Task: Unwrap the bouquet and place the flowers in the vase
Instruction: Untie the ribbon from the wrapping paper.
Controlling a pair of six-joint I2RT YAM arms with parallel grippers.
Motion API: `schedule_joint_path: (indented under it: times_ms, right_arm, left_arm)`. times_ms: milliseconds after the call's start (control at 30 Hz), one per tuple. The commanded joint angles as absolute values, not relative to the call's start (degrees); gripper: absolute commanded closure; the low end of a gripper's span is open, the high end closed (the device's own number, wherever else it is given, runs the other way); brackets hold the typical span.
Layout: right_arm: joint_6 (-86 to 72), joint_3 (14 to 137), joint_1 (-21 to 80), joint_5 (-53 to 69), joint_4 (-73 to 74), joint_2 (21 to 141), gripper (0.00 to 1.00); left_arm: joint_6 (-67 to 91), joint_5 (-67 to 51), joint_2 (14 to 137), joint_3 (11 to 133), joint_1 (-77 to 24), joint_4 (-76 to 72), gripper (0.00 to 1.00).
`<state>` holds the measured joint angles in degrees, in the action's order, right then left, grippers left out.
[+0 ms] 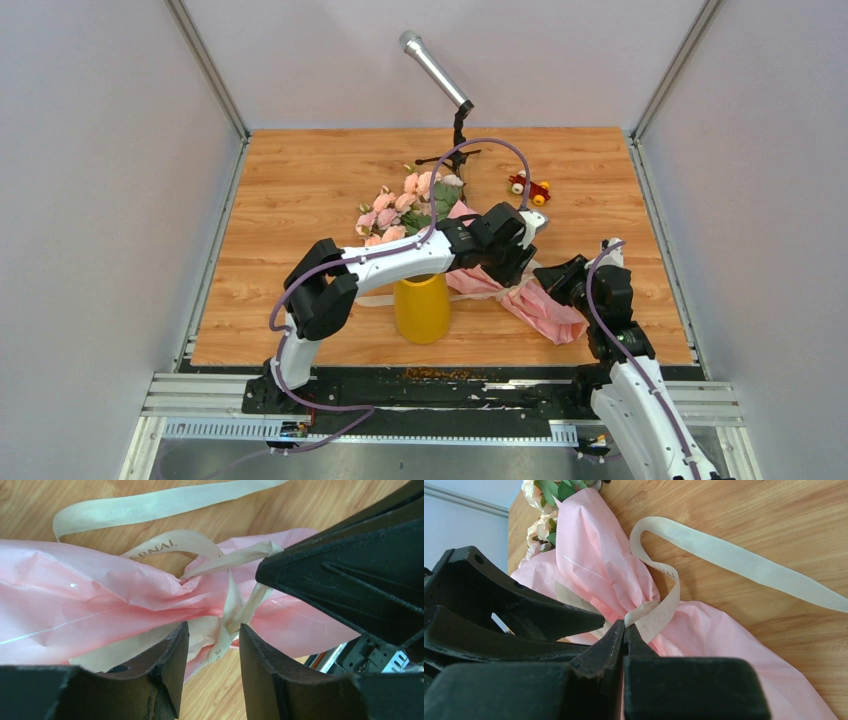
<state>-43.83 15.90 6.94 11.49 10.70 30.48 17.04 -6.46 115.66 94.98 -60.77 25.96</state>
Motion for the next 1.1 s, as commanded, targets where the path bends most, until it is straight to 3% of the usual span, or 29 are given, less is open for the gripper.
schedule_joint_path:
  times_ms: [0, 733, 900, 1067]
  right_arm:
    - [-43.68, 17.05, 6.62, 11.8, 10.2, 29.54, 1.0]
    - [-43.51, 16.25, 6.63, 12.4, 10.2, 29.86, 1.0]
    - [-43.42, 16.17, 6.68, 12.28, 10.2, 30.04, 1.0]
    - [-43.14, 16.19, 6.68, 11.94, 10.2, 30.26, 1.0]
  left_arm:
    - [18.28, -4.14, 116.94, 98.86, -61.05, 24.75, 0.52]
    - [20.62, -11.24, 120.19, 97.95, -61.03, 20.52, 0.57]
    - [20.94, -11.99, 120.78, 97.54, -61.01, 19.69, 0.67]
    - [21.56, -11.55, 120.11, 96.59, -61.06, 18.81, 0.92]
